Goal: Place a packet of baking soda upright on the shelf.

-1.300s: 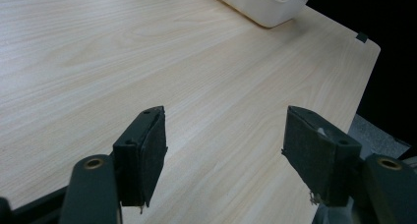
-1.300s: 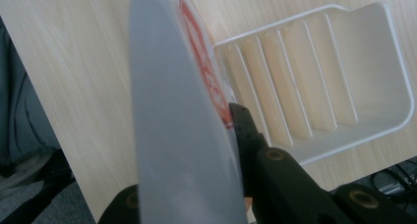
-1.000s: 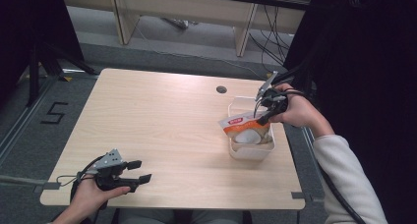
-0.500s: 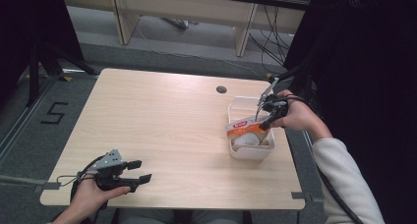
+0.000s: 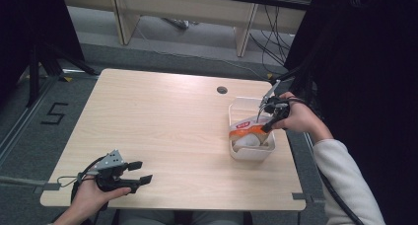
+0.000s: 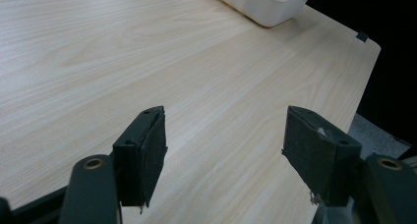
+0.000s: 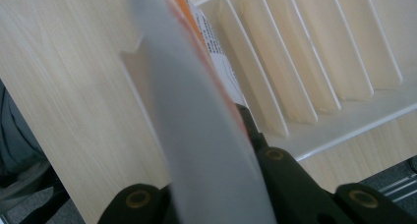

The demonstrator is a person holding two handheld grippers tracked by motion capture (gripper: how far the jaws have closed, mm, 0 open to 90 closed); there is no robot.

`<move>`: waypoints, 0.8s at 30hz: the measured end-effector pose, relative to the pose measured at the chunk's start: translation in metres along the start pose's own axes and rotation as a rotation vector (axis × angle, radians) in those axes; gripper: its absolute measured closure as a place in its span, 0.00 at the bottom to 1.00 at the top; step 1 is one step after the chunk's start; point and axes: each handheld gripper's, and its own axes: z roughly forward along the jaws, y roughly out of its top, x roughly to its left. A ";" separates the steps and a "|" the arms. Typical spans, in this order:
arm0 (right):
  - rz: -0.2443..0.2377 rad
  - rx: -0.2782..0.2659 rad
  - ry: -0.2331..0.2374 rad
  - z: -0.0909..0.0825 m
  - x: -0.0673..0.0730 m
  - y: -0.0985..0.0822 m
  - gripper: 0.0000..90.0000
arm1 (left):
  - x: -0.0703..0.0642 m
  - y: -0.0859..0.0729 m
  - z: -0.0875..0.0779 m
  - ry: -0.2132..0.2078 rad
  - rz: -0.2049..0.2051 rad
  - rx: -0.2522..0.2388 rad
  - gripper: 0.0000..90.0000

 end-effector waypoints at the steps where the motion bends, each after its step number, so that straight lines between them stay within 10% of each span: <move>1: 0.013 -0.010 -0.009 -0.002 0.003 0.001 0.88 | 0.000 0.000 0.000 -0.003 0.000 0.003 0.36; 11: 0.019 -0.127 -0.006 -0.021 0.020 0.008 0.56 | 0.001 0.000 0.000 -0.001 0.013 0.006 0.35; 24: -0.017 -0.326 0.004 -0.036 0.064 0.038 0.50 | 0.001 0.000 0.000 0.002 0.008 0.006 0.35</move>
